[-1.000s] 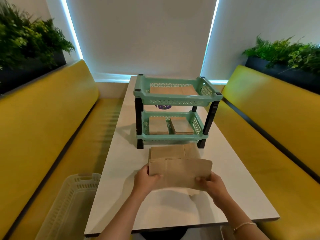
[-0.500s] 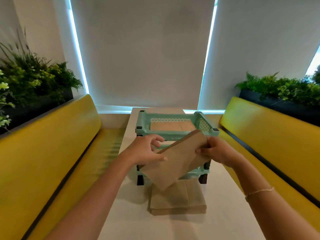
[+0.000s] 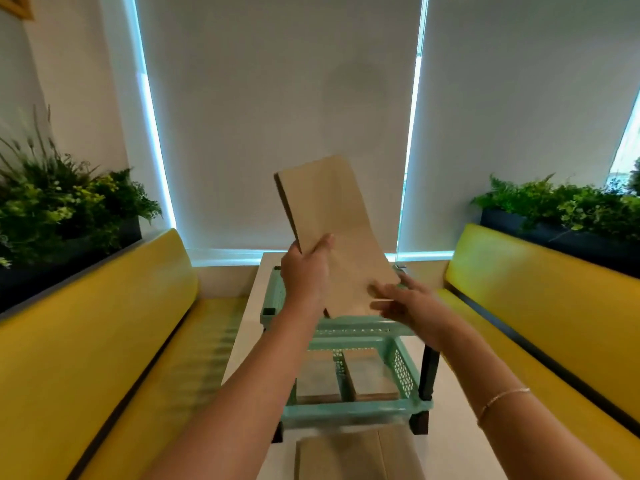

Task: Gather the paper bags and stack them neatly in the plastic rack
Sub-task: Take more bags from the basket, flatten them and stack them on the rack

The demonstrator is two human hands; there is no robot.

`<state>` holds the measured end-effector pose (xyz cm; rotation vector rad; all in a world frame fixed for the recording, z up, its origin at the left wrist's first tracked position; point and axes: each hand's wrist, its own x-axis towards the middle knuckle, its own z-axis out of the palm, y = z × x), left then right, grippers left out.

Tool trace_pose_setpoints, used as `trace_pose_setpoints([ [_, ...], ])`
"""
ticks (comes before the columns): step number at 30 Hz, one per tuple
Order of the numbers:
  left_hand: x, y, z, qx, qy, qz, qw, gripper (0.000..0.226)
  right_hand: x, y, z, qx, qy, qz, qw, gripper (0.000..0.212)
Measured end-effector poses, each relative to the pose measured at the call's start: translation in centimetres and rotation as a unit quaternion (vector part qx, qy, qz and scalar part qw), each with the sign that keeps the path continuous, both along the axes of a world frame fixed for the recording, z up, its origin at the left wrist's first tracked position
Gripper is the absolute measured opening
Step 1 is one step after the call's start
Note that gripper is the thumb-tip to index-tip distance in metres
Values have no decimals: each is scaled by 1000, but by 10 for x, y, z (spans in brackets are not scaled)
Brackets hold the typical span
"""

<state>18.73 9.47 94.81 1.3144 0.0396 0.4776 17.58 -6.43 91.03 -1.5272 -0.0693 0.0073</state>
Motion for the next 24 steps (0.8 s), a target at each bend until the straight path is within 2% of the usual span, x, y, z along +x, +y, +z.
trace_pose_setpoints([
  [3,18,-25,3,-58,-1,14,998,29,19,17,0,151,1,52,987,22],
  [5,31,-35,-1,-84,8,0,996,25,37,19,5,168,-8,4,986,12],
  [7,46,-34,-5,-122,20,-10,992,21,55,11,9,125,-8,-35,991,20],
  [9,66,-20,-8,-155,25,6,988,25,71,-3,10,59,6,-63,996,18],
  [11,87,0,-11,-144,37,9,989,29,87,-18,10,-9,19,-88,996,20],
  [15,111,29,-26,16,130,-56,990,33,119,-34,3,-140,36,-125,982,24],
  [18,120,38,-46,193,192,-46,961,24,134,-32,-3,-253,47,-145,955,19],
  [20,123,37,-56,335,212,-3,918,15,144,-29,-11,-321,44,-154,934,19],
  [21,125,36,-60,397,227,11,889,22,149,-29,-16,-354,41,-162,920,20],
  [24,126,30,-65,498,266,3,825,31,156,-27,-26,-415,49,-178,891,19],
])
